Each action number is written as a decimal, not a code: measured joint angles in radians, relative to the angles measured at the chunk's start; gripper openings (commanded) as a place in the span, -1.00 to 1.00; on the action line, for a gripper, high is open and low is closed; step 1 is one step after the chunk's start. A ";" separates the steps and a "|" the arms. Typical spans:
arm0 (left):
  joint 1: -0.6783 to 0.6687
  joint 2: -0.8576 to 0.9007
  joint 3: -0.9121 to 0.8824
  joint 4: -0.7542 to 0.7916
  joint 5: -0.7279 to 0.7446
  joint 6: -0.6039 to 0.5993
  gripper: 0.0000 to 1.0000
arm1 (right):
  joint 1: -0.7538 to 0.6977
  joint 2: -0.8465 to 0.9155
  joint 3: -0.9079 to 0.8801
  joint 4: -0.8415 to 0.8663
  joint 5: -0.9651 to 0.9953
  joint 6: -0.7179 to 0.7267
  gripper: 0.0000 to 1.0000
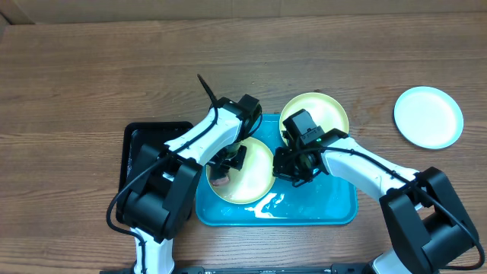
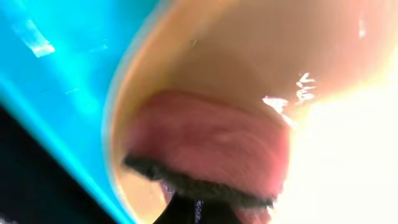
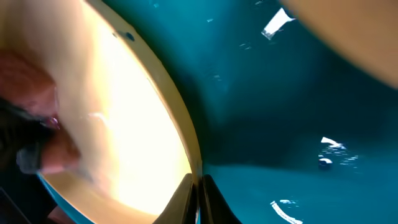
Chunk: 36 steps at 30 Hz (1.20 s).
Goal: Clean dirty plates on tray and stack at the side
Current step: 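Scrub the yellow plate's surface with the sponge in the left gripper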
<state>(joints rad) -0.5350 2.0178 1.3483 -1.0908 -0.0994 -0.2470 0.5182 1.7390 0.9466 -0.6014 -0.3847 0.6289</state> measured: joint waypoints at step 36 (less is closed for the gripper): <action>0.001 0.010 0.021 -0.140 -0.173 -0.304 -0.92 | 0.013 -0.001 0.000 0.006 -0.019 0.000 -0.92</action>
<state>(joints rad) -0.5343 2.0277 1.3693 -1.2308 -0.2726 -0.5514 0.5308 1.7382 0.9466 -0.5953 -0.4038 0.6289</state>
